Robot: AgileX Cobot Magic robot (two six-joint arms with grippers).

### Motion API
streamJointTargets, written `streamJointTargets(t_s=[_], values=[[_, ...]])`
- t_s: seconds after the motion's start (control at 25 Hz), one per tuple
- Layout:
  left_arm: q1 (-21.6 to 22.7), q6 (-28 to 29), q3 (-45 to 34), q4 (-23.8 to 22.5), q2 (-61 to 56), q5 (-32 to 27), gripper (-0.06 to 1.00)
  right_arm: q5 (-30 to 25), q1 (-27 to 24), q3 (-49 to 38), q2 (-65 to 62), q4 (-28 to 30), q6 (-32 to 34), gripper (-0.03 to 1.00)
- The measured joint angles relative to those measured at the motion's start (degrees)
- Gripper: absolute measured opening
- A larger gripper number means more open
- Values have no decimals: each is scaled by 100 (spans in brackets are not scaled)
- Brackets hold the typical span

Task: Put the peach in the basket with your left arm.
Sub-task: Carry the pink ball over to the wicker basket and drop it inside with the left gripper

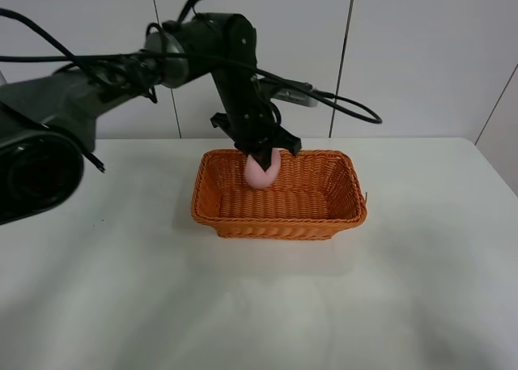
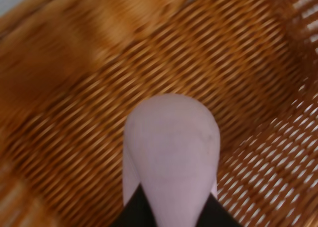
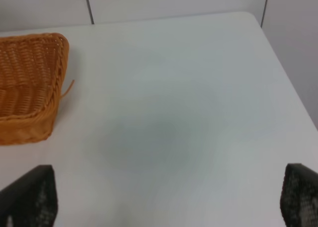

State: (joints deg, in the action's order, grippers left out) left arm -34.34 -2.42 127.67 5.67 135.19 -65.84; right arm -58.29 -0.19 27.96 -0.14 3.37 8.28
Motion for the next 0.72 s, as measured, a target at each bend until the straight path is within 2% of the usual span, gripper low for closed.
streamJointTargets(t_s=[0.2, 0.36, 0.44, 0.56, 0.68, 0.72], values=[[-333, 0, 228, 18, 495, 332, 12, 0, 0, 0, 0, 0, 0, 69], [-371, -6, 222, 18, 615, 500, 12, 0, 0, 0, 0, 0, 0, 69], [-371, -6, 222, 18, 667, 533, 17, 0, 0, 0, 0, 0, 0, 69], [-371, -9, 170, 7, 691, 502, 40, 0, 0, 0, 0, 0, 0, 69], [-371, -9, 130, 6, 691, 435, 72, 0, 0, 0, 0, 0, 0, 69], [-371, -9, 118, 6, 691, 435, 77, 0, 0, 0, 0, 0, 0, 69]])
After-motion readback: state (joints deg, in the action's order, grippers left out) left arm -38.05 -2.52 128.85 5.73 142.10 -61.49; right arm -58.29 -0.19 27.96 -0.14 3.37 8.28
